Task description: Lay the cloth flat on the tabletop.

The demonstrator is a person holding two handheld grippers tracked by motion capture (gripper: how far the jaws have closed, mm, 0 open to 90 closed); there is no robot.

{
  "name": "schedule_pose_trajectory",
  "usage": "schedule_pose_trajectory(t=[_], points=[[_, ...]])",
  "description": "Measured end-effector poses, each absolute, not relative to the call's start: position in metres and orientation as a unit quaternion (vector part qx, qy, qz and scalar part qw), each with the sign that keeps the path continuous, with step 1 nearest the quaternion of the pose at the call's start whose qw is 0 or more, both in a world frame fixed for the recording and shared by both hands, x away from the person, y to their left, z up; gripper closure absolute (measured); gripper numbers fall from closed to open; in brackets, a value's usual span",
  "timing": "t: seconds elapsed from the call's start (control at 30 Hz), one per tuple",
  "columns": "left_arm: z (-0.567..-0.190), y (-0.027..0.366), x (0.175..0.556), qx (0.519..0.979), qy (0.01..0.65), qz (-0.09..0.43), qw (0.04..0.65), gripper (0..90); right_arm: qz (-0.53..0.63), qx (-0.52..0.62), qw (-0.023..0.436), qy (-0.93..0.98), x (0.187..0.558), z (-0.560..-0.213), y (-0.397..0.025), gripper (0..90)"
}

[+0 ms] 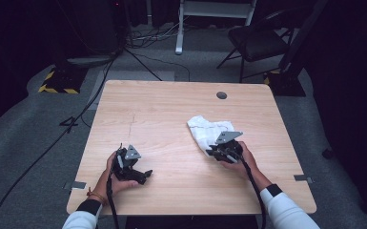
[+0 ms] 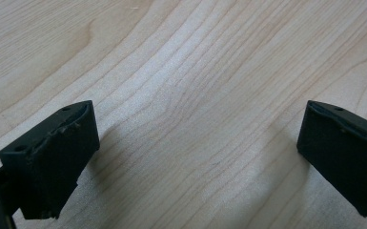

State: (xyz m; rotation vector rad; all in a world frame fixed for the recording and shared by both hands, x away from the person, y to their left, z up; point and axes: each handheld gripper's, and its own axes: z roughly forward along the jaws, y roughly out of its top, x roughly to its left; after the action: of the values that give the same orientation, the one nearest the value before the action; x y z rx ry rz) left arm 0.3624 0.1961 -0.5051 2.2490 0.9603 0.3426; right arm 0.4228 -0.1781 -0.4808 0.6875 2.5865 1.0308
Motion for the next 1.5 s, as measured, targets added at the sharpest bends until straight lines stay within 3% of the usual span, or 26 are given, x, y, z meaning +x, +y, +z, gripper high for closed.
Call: schedule_pose_trajectory(t=[0.1, 0.33, 0.63, 0.7, 0.77, 0.83, 0.87, 0.9, 1.0, 1.2, 1.3, 1.5], points=[[-0.505, 0.196, 0.361, 0.859, 0.37, 0.133, 0.329, 0.6, 0.355, 0.201, 0.118, 0.905, 0.4, -0.479, -0.175, 75.9], [-0.505, 0.196, 0.36, 0.859, 0.371, 0.132, 0.327, 0.6, 0.359, 0.185, 0.109, 0.908, 0.363, -0.472, -0.197, 52.3], [-0.502, 0.188, 0.364, 0.861, 0.375, 0.129, 0.318, 1.3, 0.36, 0.284, 0.168, 0.873, 0.366, -0.464, -0.262, 51.4], [-0.5, 0.182, 0.366, 0.86, 0.376, 0.131, 0.32, 6.6, 0.355, 0.3, 0.168, 0.869, 0.372, -0.467, -0.268, 51.2], [-0.495, 0.174, 0.368, 0.861, 0.366, 0.132, 0.328, 23.1, 0.346, 0.309, 0.17, 0.87, 0.378, -0.474, -0.271, 49.9], [-0.489, 0.162, 0.371, 0.859, 0.358, 0.132, 0.341, 13.4, 0.343, 0.314, 0.17, 0.869, 0.38, -0.476, -0.272, 49.5], [-0.485, 0.156, 0.372, 0.859, 0.349, 0.133, 0.35, 13.4, 0.345, 0.319, 0.165, 0.867, 0.382, -0.478, -0.273, 49.3], [-0.481, 0.149, 0.374, 0.859, 0.339, 0.133, 0.361, 21.7, 0.346, 0.326, 0.161, 0.865, 0.385, -0.48, -0.273, 48.2], [-0.464, 0.113, 0.38, 0.857, 0.308, 0.119, 0.397, 17.8, 0.339, 0.329, 0.165, 0.866, 0.388, -0.482, -0.272, 47.9], [-0.452, 0.062, 0.386, 0.861, 0.267, 0.107, 0.42, 17.4, 0.333, 0.323, 0.157, 0.872, 0.391, -0.487, -0.269, 53.3], [-0.454, 0.02, 0.391, 0.871, 0.239, 0.101, 0.416, 18.6, 0.337, 0.311, 0.15, 0.876, 0.39, -0.488, -0.268, 64.0], [-0.471, -0.016, 0.403, 0.896, 0.237, 0.114, 0.359, 32.0, 0.335, 0.291, 0.157, 0.882, 0.385, -0.488, -0.264, 78.3]])
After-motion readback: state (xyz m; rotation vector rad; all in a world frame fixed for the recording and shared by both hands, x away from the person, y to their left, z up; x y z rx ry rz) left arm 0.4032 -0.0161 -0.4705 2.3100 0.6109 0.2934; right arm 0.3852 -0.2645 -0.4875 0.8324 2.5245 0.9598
